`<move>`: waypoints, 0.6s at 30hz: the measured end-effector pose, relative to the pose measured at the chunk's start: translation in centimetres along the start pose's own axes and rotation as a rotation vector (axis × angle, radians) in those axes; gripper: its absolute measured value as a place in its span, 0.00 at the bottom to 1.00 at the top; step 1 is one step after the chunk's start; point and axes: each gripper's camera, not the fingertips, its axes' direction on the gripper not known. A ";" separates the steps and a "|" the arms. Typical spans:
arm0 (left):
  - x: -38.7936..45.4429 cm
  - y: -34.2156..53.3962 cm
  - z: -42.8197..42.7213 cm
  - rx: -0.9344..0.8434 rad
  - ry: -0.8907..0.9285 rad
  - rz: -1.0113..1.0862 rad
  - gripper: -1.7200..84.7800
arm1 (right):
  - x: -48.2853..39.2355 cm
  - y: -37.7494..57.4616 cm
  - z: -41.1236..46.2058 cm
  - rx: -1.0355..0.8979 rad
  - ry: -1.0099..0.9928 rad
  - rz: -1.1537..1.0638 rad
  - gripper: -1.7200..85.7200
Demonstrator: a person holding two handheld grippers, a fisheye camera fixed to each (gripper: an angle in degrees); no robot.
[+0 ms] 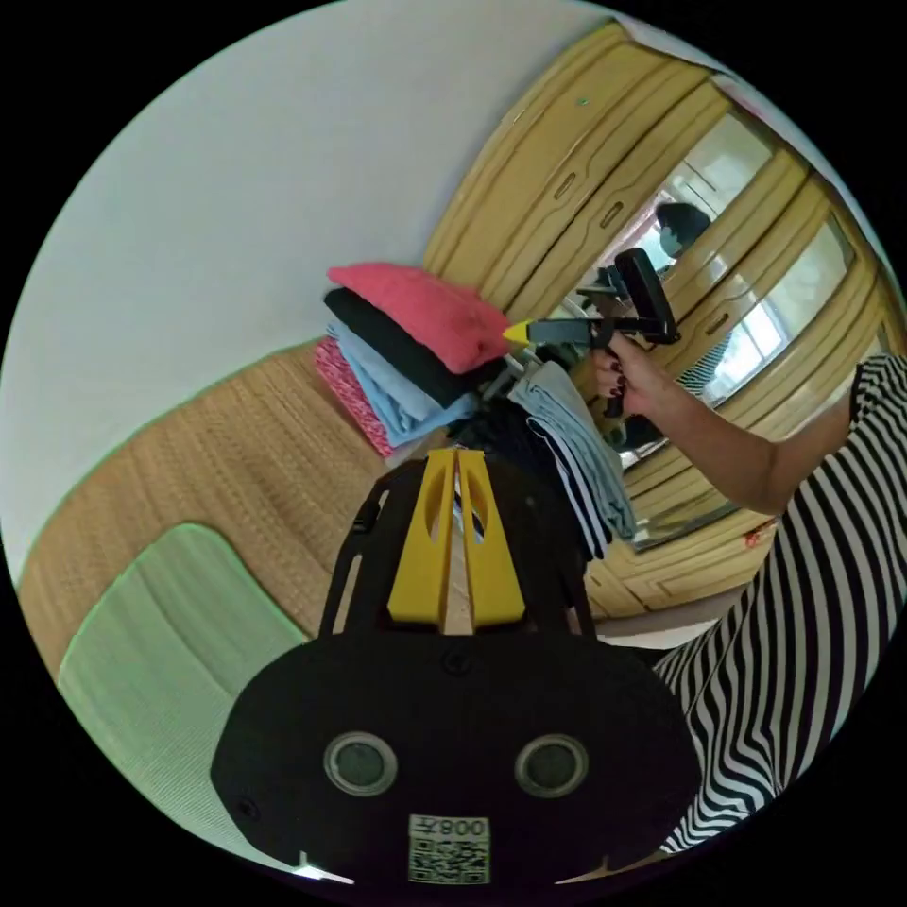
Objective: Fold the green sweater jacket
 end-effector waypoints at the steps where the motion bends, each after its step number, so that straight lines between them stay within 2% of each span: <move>1: 1.3 2.5 -2.9 0.053 -0.073 0.006 0.02 | -1.5 0.3 1.2 -0.002 -0.013 -0.011 0.02; 5: 4.3 12.1 -12.2 0.244 -0.254 -0.033 0.02 | -13.6 1.6 10.3 -0.023 -0.143 -0.126 0.02; 8: 6.1 22.1 -20.0 0.362 -0.312 -0.145 0.02 | -23.8 1.8 18.1 -0.062 -0.245 -0.249 0.02; 11: 9.8 33.1 -28.2 0.467 -0.444 -0.202 0.02 | -35.4 2.1 26.9 -0.123 -0.337 -0.416 0.02; 16: 19.6 50.2 -41.1 0.524 -0.840 -0.254 0.02 | -54.5 4.5 41.0 -0.213 -0.557 -0.670 0.02; 18: 22.9 55.4 -44.6 0.589 -0.937 -0.291 0.02 | -63.4 6.9 47.2 -0.274 -0.689 -0.785 0.02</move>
